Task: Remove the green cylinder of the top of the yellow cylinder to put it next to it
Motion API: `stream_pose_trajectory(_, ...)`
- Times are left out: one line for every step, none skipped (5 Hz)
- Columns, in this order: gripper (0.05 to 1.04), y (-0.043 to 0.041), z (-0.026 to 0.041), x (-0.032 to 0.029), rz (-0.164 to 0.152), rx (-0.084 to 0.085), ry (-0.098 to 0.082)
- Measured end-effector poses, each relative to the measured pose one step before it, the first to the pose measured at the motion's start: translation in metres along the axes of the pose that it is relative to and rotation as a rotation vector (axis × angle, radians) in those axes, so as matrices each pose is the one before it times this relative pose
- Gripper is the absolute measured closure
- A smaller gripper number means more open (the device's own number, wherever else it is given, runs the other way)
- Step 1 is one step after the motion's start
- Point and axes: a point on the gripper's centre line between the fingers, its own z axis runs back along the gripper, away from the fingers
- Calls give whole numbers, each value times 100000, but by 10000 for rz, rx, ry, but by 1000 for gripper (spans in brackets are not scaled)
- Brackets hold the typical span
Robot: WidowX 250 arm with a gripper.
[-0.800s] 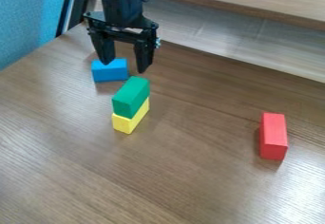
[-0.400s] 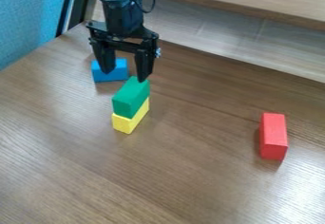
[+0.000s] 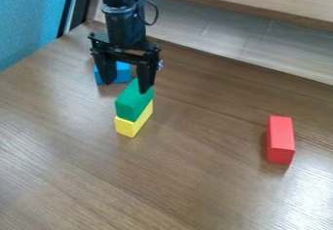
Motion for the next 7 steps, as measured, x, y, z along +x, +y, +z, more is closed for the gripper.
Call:
stream_pose_trajectory(83, 102, -1466, -136, 71, 65, 296)
stream_pose_trajectory(83, -27, -994, 62, 34, -32, 136)
stream_pose_trajectory(136, -70, -1223, -145, 54, -58, 166)
stream_pose_trajectory(418, -227, -583, -140, 18, -79, -142)
stream_pose_trajectory(483, -1285, -16, 92, -497, -22, -67)
stream_pose_trajectory(483, -1669, 1087, -6, -538, 0, -323)
stream_pose_trajectory(483, -1885, 353, 51, -556, 93, -104)
